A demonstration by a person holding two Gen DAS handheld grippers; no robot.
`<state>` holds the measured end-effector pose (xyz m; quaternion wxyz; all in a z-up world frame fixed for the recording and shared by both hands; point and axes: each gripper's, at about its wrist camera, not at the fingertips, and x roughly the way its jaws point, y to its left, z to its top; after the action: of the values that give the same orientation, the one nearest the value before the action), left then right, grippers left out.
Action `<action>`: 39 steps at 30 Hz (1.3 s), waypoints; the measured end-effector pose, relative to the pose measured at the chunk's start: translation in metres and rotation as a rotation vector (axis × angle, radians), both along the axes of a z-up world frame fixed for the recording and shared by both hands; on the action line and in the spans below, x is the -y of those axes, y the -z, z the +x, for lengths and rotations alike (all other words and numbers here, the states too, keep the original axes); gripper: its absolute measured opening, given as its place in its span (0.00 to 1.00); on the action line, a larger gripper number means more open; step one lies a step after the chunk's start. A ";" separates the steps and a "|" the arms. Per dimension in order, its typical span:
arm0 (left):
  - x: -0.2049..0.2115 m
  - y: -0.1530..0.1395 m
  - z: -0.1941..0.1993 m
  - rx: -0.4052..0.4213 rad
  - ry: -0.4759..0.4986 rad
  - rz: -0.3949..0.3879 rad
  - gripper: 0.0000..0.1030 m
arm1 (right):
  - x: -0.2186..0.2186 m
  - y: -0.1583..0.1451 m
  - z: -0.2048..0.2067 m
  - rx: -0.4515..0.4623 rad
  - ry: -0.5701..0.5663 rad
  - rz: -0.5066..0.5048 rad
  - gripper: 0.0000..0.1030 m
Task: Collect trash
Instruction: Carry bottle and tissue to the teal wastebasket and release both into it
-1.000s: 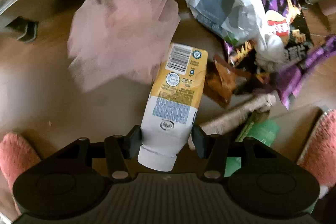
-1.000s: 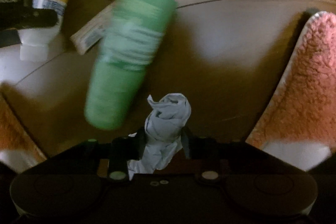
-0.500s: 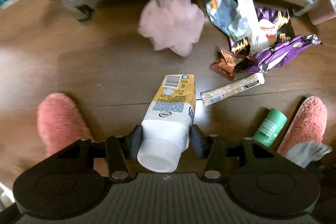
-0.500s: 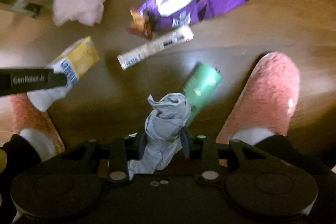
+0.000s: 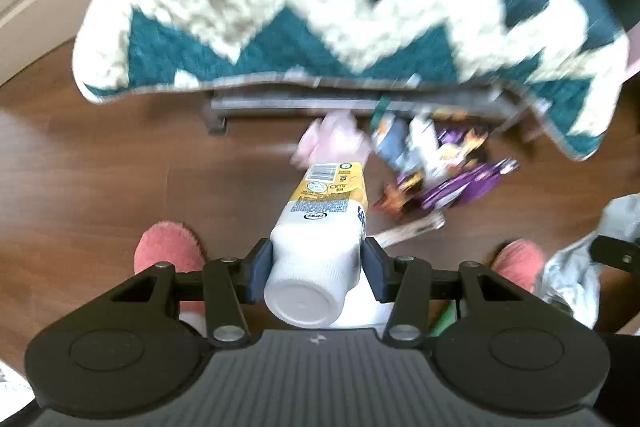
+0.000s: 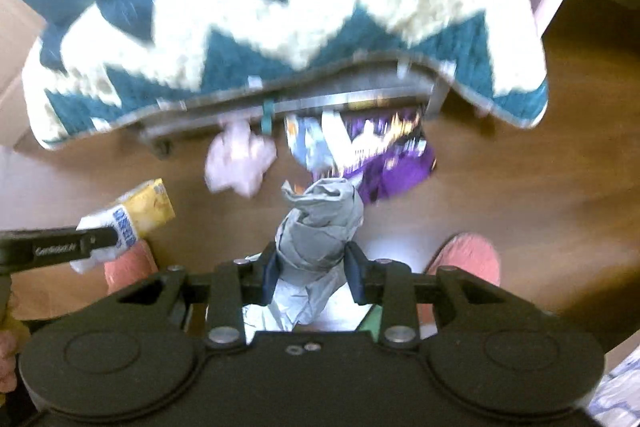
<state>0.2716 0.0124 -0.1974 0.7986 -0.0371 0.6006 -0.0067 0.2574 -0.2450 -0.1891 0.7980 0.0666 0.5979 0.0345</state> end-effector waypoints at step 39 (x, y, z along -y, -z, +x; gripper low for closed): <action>-0.015 -0.388 0.048 0.818 0.046 0.038 0.43 | -0.094 -0.351 0.068 0.767 -0.275 -0.070 0.32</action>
<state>0.3197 0.0269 0.1909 0.9718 -0.0030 0.2343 -0.0278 0.3256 -0.1507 0.1619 0.9529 -0.0586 0.2610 0.1428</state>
